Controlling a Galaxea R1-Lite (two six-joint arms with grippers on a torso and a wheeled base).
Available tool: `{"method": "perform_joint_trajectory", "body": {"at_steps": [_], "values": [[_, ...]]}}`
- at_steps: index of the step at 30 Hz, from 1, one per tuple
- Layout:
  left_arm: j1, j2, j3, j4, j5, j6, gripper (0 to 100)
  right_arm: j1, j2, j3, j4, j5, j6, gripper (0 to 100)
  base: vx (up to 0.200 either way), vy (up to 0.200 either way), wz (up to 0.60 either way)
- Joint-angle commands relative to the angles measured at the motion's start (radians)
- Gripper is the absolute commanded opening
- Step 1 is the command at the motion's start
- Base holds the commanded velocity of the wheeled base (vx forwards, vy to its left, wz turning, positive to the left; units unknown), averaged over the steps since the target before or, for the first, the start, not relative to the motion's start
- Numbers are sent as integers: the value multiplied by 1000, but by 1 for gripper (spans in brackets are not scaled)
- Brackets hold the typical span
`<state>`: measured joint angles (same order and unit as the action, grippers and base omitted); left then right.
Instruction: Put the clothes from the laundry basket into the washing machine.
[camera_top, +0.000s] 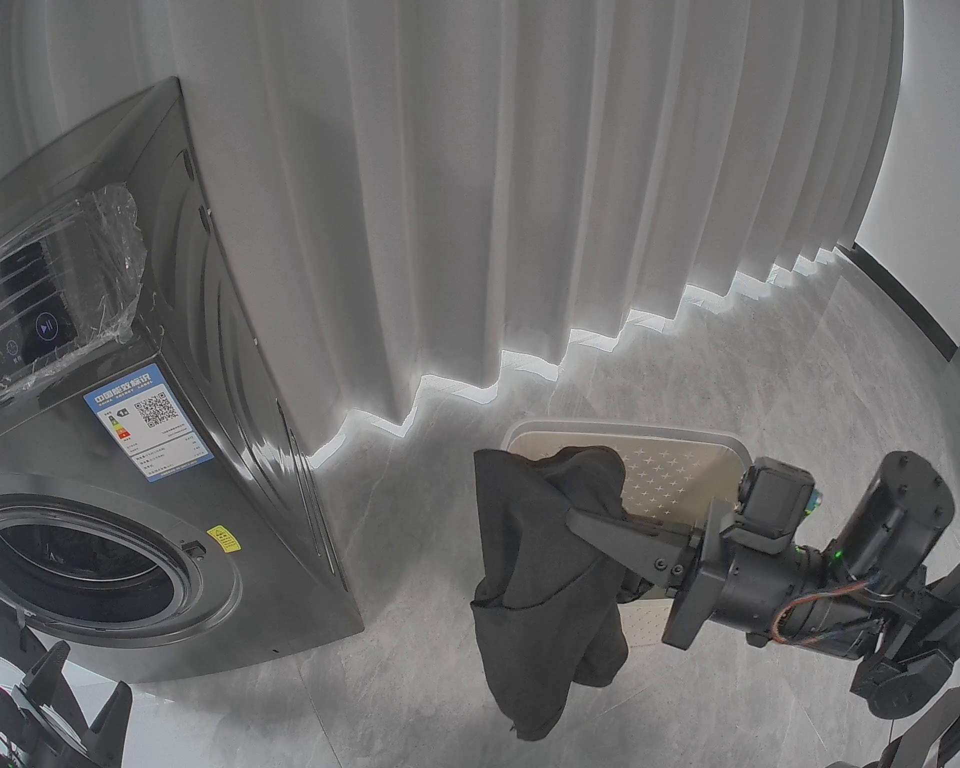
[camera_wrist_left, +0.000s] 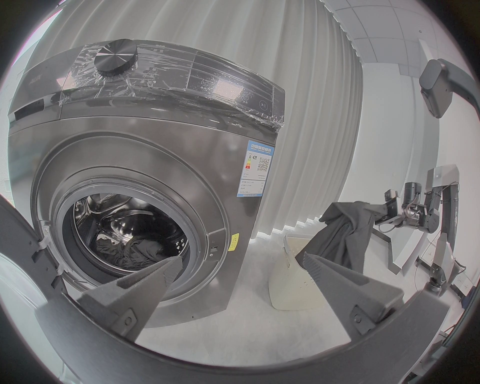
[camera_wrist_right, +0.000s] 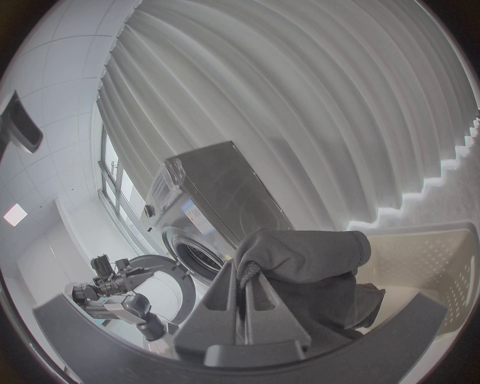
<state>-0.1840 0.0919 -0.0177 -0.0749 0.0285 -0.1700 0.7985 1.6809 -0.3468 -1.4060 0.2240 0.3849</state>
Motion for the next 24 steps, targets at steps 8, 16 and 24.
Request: {"method": "perform_joint_trajectory", "body": {"at_steps": [8,16,24], "values": [[1,2,18,0,2,-19,100,10,-151,-17,5,-15,0,0,-75,0,0],[1,0,18,0,-1,-22,100,51,-164,6,15,-15,-1,0,-150,0,0],[0,2,18,0,-1,-22,100,57,-164,-26,5,-17,-11,0,0,0,0]]}}
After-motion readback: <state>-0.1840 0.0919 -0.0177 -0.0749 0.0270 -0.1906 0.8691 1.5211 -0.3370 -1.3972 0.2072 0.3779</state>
